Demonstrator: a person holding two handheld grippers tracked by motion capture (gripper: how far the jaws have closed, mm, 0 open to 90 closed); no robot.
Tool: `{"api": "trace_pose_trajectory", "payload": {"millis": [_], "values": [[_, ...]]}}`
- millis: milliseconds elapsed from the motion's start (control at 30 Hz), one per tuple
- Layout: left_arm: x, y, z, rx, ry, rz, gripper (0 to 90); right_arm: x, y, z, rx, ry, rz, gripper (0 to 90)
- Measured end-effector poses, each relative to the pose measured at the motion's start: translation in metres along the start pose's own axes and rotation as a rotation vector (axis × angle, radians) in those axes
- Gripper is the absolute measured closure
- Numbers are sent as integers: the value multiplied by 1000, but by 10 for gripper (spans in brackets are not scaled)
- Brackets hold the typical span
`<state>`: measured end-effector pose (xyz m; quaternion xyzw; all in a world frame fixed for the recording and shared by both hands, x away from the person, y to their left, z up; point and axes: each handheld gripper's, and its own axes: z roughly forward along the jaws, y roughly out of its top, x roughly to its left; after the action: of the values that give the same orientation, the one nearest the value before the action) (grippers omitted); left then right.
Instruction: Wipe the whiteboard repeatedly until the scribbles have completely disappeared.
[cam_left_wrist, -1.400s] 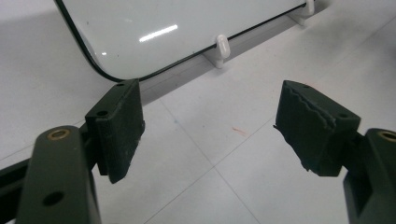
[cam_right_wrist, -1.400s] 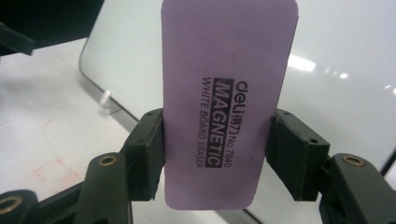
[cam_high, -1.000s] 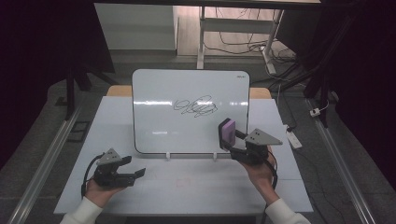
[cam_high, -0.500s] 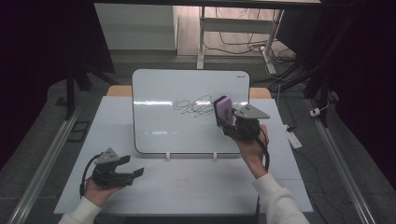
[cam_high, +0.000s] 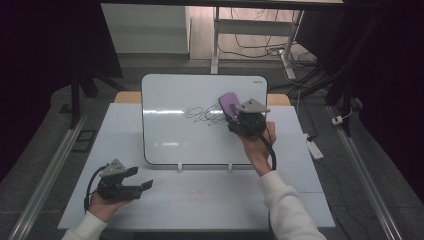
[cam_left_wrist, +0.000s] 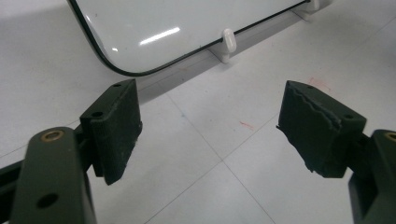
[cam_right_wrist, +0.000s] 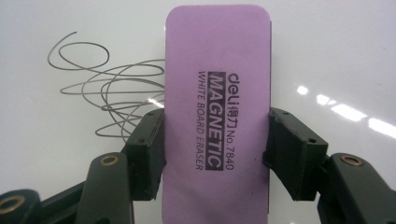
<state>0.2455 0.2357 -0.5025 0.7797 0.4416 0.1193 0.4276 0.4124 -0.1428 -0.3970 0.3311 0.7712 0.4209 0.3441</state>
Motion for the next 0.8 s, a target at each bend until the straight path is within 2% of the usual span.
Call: {"api": "trace_pose_trajectory", "payload": {"millis": [100,233,300,333,400,467,600,633,733,800], "values": [[1,0,0,1,-2,-3,220,11,2,5,-2,-14,-29,410],[0,0,1,3,-1,0,219,27,3,10,4,21,-72,410],[0,-1,1,3,-2,0,219,33,3,11,9,16,-107,410],[0,-1,0,2,-1,1,219,33,3,11,9,19,-108,410],[0,-1,1,3,-1,0,218,26,3,9,4,25,-64,410],[0,-1,1,4,-2,0,218,16,3,6,-13,-12,-48,409],[0,-1,1,4,-2,1,218,3,3,4,-33,-35,-10,409],[1,-1,1,4,-1,1,218,2,3,4,-33,-31,-3,409],[0,0,1,4,-2,-1,218,7,3,6,-34,-48,-29,410],[0,0,2,7,-1,2,218,11,3,8,-40,-33,-12,410]]}}
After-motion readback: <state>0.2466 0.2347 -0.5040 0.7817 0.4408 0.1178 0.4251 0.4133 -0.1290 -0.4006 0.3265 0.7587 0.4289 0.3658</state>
